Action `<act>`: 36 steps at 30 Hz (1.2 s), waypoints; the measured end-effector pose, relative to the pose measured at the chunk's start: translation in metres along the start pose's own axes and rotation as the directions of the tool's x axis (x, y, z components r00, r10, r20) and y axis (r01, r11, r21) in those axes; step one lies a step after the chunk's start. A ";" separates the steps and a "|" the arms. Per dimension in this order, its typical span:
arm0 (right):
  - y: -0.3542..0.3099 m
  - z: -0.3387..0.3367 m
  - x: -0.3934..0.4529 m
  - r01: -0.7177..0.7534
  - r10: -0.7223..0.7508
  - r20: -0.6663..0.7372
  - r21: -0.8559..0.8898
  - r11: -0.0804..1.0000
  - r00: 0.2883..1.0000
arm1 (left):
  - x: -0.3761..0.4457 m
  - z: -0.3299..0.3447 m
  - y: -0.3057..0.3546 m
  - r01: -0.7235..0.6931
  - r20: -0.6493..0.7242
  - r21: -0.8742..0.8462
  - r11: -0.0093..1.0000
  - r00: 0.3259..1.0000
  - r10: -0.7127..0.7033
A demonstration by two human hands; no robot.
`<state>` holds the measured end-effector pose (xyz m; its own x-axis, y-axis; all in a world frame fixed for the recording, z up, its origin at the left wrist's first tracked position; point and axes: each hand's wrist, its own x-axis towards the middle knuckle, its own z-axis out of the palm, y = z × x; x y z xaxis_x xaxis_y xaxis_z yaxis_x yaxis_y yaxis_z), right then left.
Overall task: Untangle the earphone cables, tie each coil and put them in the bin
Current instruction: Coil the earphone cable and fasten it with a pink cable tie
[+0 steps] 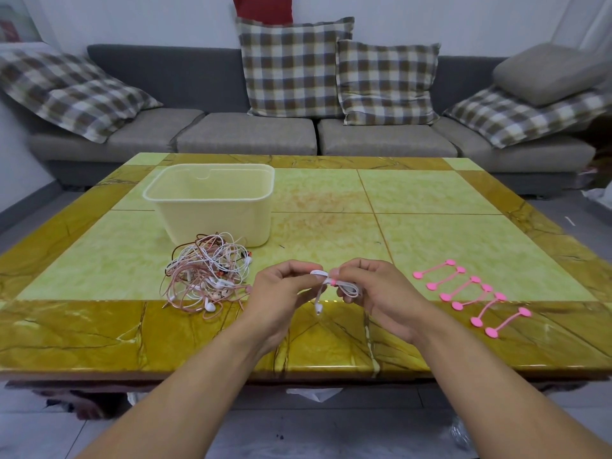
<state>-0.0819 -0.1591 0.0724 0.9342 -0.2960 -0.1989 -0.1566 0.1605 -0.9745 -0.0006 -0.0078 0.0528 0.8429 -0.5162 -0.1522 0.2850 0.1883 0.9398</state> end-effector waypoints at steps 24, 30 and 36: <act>-0.002 0.008 0.006 -0.106 0.106 0.011 0.034 0.994 0.994 | 0.001 -0.018 0.000 -0.036 0.017 0.213 0.976 0.999 0.033; -0.005 0.025 0.012 -0.132 0.132 0.006 0.046 0.990 0.991 | 0.001 -0.022 0.002 -0.039 -0.136 0.236 0.971 0.988 0.073; -0.001 0.038 0.017 -0.118 0.117 0.009 0.111 0.987 0.993 | 0.005 -0.030 0.002 -0.026 -0.183 0.165 0.986 0.982 0.057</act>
<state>-0.0540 -0.1280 0.0739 0.9122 -0.2668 -0.3110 -0.2290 0.2976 -0.9268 0.0178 0.0146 0.0443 0.9269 -0.3432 -0.1522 0.1836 0.0608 0.9811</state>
